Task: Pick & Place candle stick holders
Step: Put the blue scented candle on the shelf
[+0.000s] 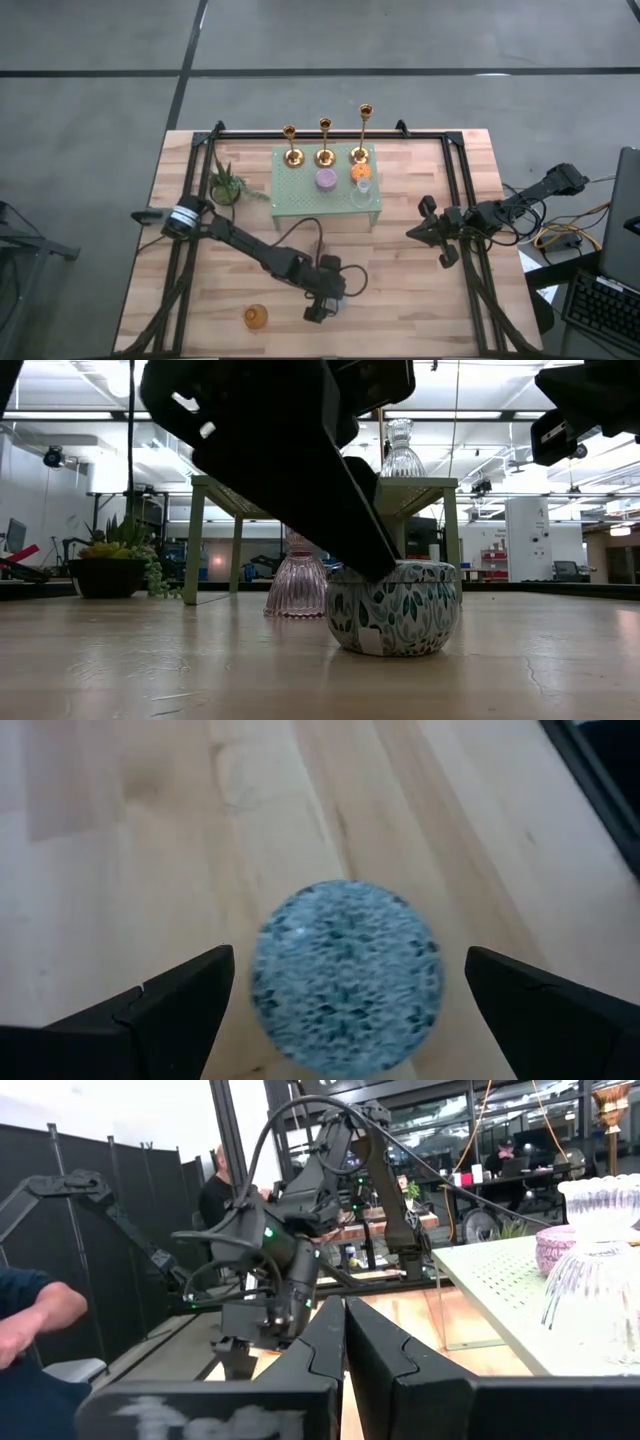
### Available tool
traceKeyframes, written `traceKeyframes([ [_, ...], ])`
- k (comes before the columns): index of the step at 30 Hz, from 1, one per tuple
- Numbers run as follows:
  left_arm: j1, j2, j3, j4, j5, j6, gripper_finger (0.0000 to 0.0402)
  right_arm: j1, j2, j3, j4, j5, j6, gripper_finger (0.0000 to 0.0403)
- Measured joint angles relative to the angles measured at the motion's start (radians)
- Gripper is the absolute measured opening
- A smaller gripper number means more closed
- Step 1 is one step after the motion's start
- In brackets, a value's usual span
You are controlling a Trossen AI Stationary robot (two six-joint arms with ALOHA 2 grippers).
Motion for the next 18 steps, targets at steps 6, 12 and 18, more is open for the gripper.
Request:
traceKeyframes([
  [6,0.001,-0.002,-0.008,0.003,-0.015,0.013,0.0389,0.0,0.0,0.0,0.0,0.0,0.001,0.0008],
  [12,0.001,0.017,-0.008,0.034,-0.021,0.024,0.0379,0.0,0.0,0.0,0.0,0.0,0.001,0.0008],
  [18,0.007,0.028,-0.008,0.051,-0.021,0.029,0.0367,0.0,0.0,0.0,0.0,0.0,0.0,0.0008],
])
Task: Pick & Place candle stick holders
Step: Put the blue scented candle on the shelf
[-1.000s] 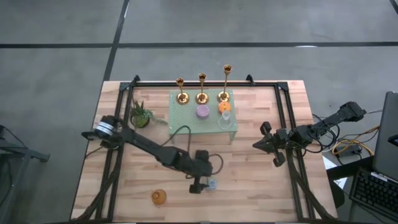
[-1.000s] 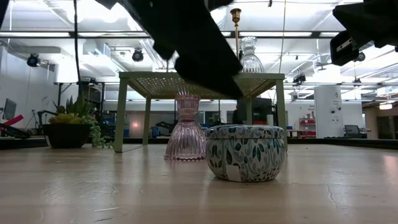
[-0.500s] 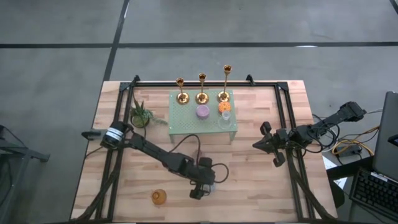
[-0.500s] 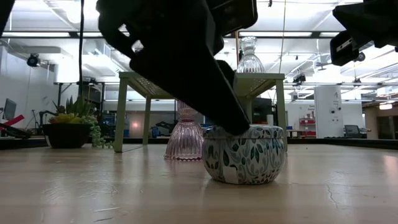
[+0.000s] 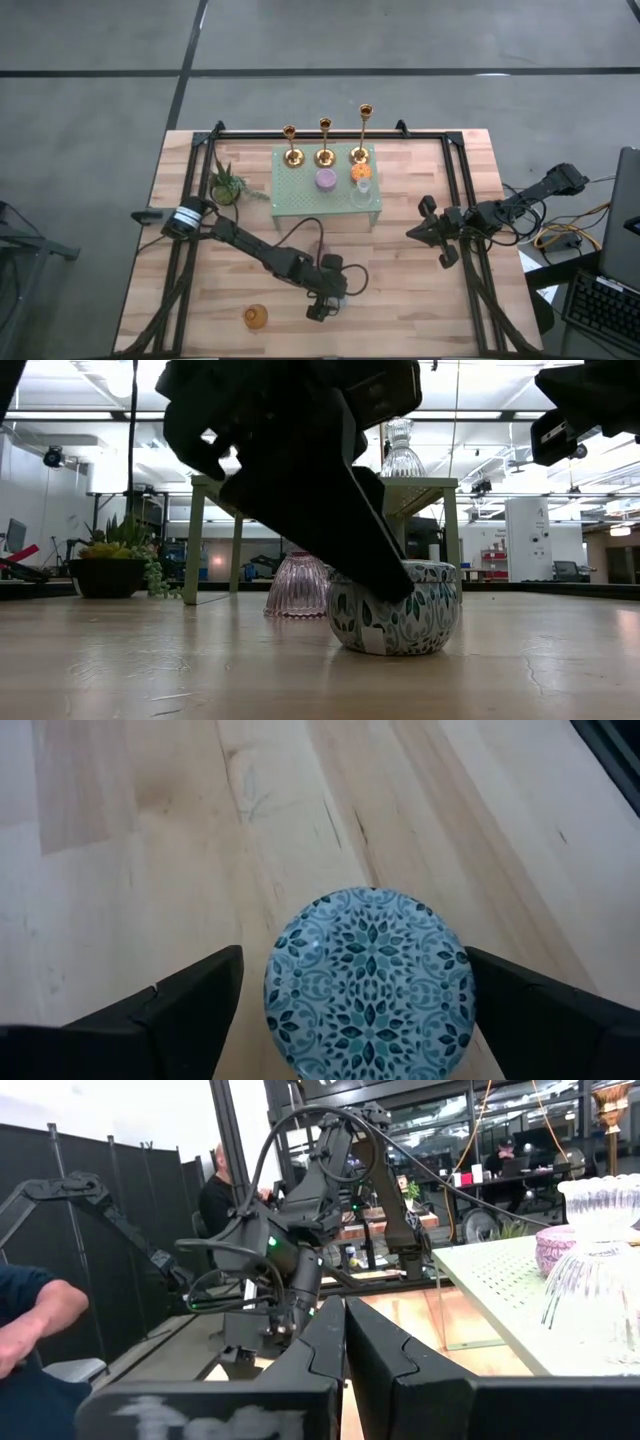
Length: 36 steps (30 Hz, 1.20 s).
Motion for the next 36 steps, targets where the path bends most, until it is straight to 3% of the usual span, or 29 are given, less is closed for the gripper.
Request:
traceKeyframes([
  [13,0.015,0.021,-0.002,0.012,0.0,0.0,0.0315,0.0,0.002,0.0,0.0,0.0,0.002,0.0008],
  [23,0.016,-0.004,0.005,-0.004,0.0,0.016,0.0311,0.0,0.004,0.0,0.0,0.0,0.001,0.0008],
  [33,0.026,-0.217,0.049,-0.264,-0.014,0.027,0.0312,0.0,0.004,0.0,0.0,0.0,0.002,0.0008],
  [36,0.041,-0.315,0.049,-0.347,-0.084,0.039,0.0311,0.0,0.005,0.0,0.0,0.0,0.0,0.0008],
])
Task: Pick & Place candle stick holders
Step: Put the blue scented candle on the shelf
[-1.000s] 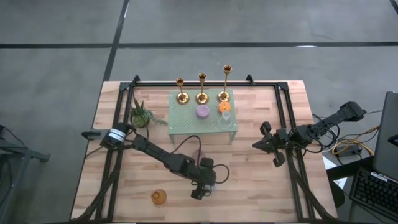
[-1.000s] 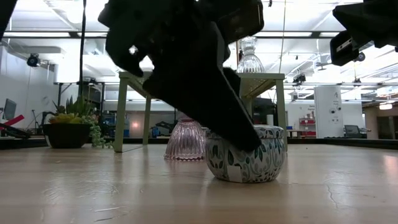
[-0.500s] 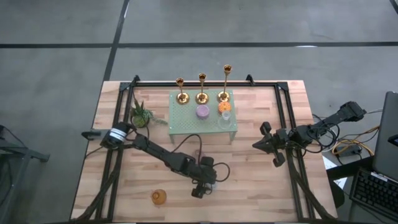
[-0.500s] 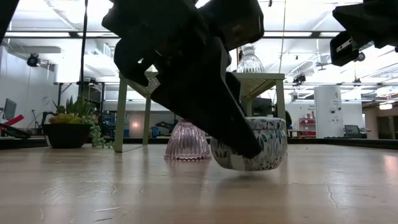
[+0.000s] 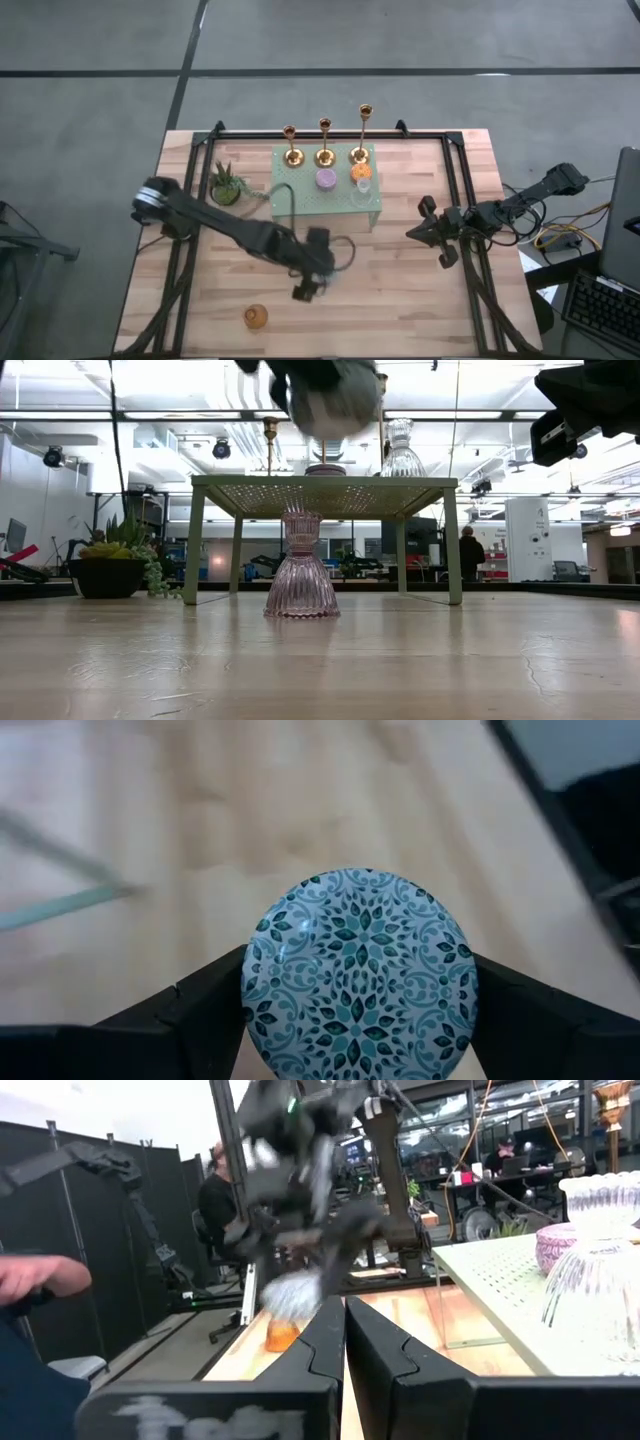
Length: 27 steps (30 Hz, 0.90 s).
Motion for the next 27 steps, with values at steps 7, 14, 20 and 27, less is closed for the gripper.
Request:
traceKeyframes([
  [7,0.096,-0.21,-0.023,-0.174,-0.23,0.012,0.0313,0.0,0.001,0.0,0.001,0.0,0.002,0.0008],
  [14,0.298,-0.337,-0.109,-0.19,-0.246,-0.022,0.0314,0.0,0.002,0.0,0.0,0.0,0.0,0.0008],
  [20,0.47,-0.362,-0.205,-0.183,-0.208,-0.056,0.0314,0.0,0.005,0.0,0.0,0.0,0.0,0.0008],
  [27,0.573,-0.353,-0.267,-0.135,-0.168,-0.137,0.0314,0.0,0.005,0.0,0.0,0.0,0.002,0.0008],
])
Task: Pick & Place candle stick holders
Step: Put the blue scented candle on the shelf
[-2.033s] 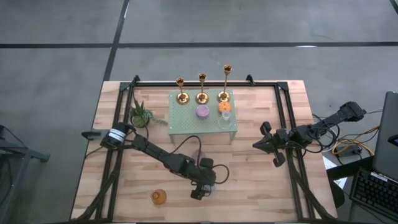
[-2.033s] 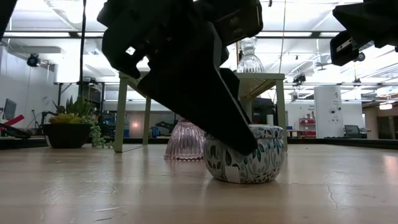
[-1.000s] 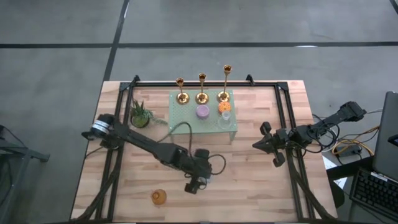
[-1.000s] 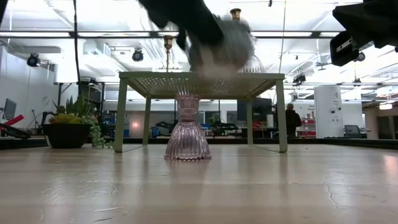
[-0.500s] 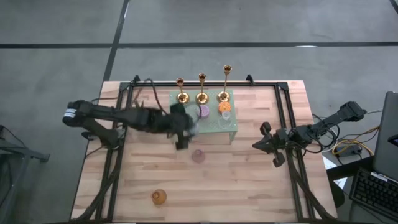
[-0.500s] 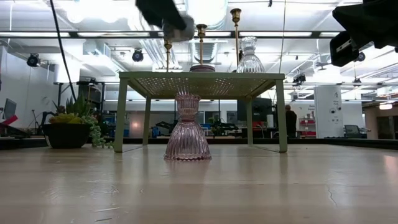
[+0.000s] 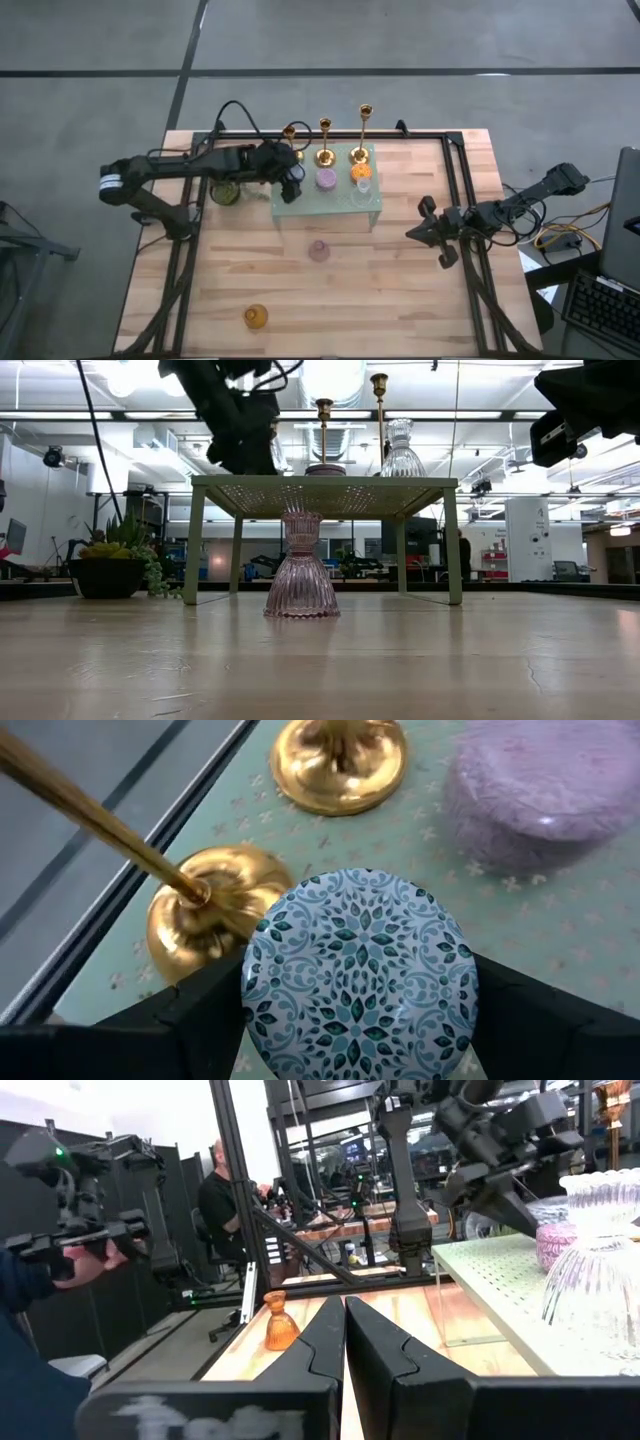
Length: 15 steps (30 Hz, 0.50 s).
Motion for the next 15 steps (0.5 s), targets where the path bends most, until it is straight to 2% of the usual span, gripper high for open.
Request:
traceKeyframes([
  [15,-0.002,0.0,-0.04,0.024,-0.02,-0.122,0.032,0.0,0.0,0.0,0.0,0.0,0.0,0.0008],
])
